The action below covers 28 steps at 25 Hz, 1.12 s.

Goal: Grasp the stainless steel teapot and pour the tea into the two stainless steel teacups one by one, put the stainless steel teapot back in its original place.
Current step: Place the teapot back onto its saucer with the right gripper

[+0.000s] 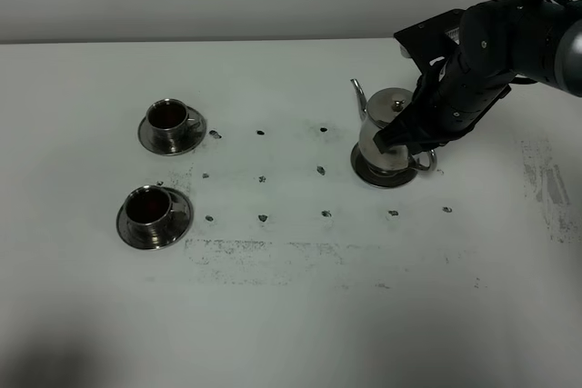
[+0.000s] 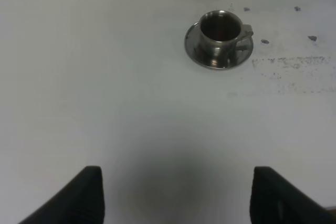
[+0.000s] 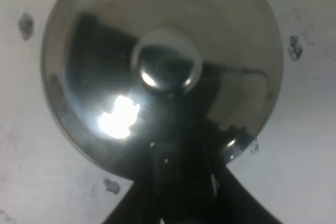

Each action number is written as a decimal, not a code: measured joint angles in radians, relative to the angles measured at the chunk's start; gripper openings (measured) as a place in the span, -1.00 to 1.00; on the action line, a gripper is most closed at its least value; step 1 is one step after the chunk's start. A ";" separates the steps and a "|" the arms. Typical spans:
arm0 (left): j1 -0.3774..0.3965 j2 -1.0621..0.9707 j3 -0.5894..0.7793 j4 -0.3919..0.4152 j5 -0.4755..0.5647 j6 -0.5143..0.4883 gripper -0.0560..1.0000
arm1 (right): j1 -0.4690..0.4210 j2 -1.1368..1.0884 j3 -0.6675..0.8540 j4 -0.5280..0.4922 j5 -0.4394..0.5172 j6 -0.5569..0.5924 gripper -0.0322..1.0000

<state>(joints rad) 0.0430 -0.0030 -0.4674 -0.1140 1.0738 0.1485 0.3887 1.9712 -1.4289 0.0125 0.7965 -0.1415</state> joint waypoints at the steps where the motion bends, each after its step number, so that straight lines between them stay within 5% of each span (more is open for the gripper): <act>1: 0.000 0.000 0.000 0.000 0.000 0.000 0.20 | -0.002 0.003 0.000 0.000 -0.002 0.000 -0.56; 28: 0.000 0.000 0.000 0.000 0.000 0.000 0.20 | -0.005 0.010 0.070 0.026 -0.092 0.014 -0.56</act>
<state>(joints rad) 0.0430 -0.0030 -0.4674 -0.1140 1.0738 0.1485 0.3839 1.9810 -1.3591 0.0381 0.7040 -0.1278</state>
